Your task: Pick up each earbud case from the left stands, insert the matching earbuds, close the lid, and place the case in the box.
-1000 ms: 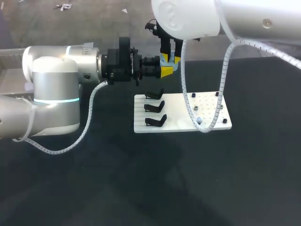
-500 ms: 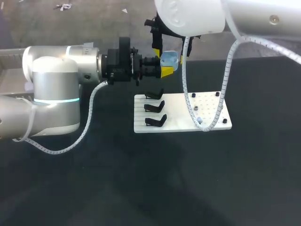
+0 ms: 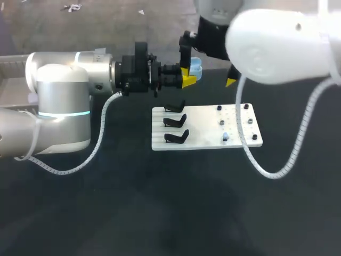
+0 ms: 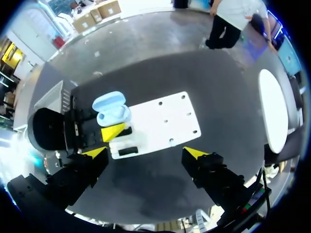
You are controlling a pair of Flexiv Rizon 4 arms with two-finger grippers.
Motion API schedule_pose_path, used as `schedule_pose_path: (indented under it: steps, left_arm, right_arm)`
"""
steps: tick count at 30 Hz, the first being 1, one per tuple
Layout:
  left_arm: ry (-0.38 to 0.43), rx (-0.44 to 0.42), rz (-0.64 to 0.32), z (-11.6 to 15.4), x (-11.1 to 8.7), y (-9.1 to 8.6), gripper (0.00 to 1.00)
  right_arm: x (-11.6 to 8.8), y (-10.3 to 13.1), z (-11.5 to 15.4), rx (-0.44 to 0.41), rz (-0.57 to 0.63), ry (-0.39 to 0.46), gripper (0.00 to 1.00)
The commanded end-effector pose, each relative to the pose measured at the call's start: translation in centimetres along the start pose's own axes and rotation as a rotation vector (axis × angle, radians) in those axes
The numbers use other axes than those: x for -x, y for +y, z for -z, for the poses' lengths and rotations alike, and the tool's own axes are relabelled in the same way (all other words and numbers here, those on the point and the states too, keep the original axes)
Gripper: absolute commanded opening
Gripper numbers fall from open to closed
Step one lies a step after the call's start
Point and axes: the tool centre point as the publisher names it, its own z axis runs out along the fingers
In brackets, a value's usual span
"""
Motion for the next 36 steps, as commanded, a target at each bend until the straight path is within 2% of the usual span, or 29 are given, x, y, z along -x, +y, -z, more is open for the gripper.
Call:
schedule_pose_path:
  steps: [1, 9, 19, 26, 34, 36]
  left_arm:
    - [-0.005, 0.008, -0.005, 0.0, -0.1, -0.2, 0.0]
    - [-0.005, 0.008, -0.005, 0.0, -0.1, -0.2, 0.0]
    - [-0.005, 0.008, -0.005, 0.0, -0.1, -0.2, 0.0]
    - [-0.005, 0.008, -0.005, 0.0, -0.1, -0.2, 0.0]
    - [-0.005, 0.008, -0.005, 0.0, -0.1, -0.2, 0.0]
    - [-0.005, 0.008, -0.005, 0.0, -0.1, -0.2, 0.0]
  right_arm:
    - [-1.7, -2.8, -0.4, 0.107, 0.005, -0.095, 1.0]
    - [-3.9, -4.7, -1.8, 0.104, 0.051, -0.065, 1.0]
    - [-5.9, -6.1, -4.8, 0.031, -0.024, -0.045, 1.0]
    - [-6.3, -6.9, -7.7, -0.019, -0.13, -0.06, 1.0]
    - [-6.5, -7.8, -11.8, -0.117, -0.142, -0.112, 1.0]
    - [-6.3, -8.0, -12.6, -0.103, -0.168, -0.092, 1.0]
